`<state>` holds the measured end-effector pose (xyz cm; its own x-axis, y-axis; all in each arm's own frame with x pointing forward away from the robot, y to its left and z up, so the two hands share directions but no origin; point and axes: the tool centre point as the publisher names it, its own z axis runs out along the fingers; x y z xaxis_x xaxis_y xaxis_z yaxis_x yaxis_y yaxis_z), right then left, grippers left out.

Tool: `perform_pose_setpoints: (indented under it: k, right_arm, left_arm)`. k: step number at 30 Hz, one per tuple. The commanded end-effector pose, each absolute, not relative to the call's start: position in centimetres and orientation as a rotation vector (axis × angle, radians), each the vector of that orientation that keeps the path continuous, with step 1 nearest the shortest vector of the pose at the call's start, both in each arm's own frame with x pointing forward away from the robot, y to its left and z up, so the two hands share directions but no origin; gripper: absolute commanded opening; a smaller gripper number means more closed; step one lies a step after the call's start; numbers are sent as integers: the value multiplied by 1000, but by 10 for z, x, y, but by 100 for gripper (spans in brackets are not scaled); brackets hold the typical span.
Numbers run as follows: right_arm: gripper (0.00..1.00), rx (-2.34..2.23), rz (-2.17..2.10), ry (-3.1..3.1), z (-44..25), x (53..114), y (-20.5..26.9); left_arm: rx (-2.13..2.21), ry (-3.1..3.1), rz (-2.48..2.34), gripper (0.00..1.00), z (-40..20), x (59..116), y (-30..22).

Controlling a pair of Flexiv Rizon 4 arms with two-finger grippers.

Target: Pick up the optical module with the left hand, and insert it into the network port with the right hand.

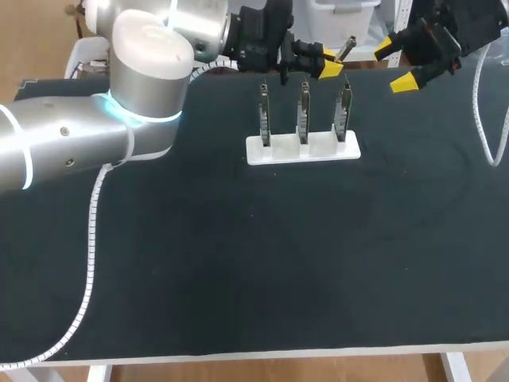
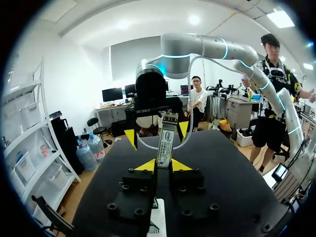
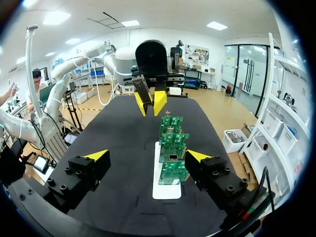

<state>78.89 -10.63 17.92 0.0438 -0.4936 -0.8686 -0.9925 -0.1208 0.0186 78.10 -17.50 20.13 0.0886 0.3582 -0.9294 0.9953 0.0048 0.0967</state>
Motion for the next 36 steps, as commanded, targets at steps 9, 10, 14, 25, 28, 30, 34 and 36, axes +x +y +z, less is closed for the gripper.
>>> perform_pose_setpoints:
  k: [9, 10, 14, 25, 28, 30, 34, 36]
  right_arm:
    - [100, -1686, 995, 1512, 179, 787, -106]
    - [100, -1686, 995, 1512, 179, 787, -106]
    - [100, -1686, 995, 1512, 179, 787, -106]
    - [100, -1686, 995, 1512, 179, 787, -106]
    - [100, -1686, 995, 1512, 179, 787, -106]
    - [100, -1686, 995, 1512, 179, 787, -106]
    - [100, -1686, 995, 1512, 179, 787, -106]
    - [100, -1686, 995, 1512, 179, 787, -106]
  left_arm:
    - [1423, 1365, -827, 0, 214, 724, -196]
    - [1424, 1360, -830, 0, 213, 726, -201]
    - [1435, 1325, -829, 0, 210, 735, -212]
    - [1476, 1243, -882, 0, 206, 768, -223]
    - [1480, 1225, -907, 0, 206, 774, -223]
    - [1480, 1221, -918, 0, 205, 776, -225]
    - [1483, 1215, -945, 0, 203, 781, -229]
    - [1484, 1214, -953, 0, 202, 782, -230]
